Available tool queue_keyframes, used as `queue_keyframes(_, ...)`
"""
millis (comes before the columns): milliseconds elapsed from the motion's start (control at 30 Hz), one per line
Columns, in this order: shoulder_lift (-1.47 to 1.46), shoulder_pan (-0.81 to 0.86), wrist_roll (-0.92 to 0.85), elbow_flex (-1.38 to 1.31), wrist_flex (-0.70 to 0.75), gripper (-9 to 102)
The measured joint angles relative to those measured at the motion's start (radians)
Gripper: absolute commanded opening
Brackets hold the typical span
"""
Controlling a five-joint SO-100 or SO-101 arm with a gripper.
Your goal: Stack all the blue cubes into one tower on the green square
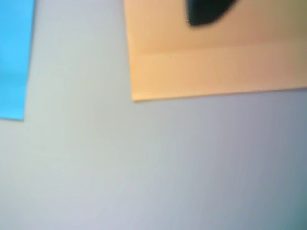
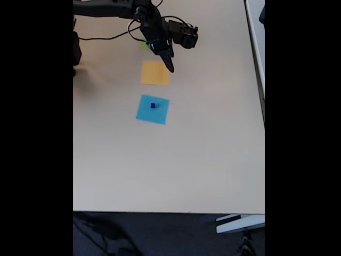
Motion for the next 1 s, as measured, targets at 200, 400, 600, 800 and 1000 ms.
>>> queue_keyframes(200,0.000,0.071,-0.074,0.025,-0.006,26)
queue_keyframes(400,-0.003,0.112,-0.124,0.049,-0.008,26)
queue_keyframes(600,-0.078,0.132,-0.173,0.072,-0.051,26)
queue_keyframes(800,-0.118,0.149,-0.196,0.127,-0.144,26)
queue_keyframes(1000,-0.118,0.167,-0.218,0.153,-0.153,26)
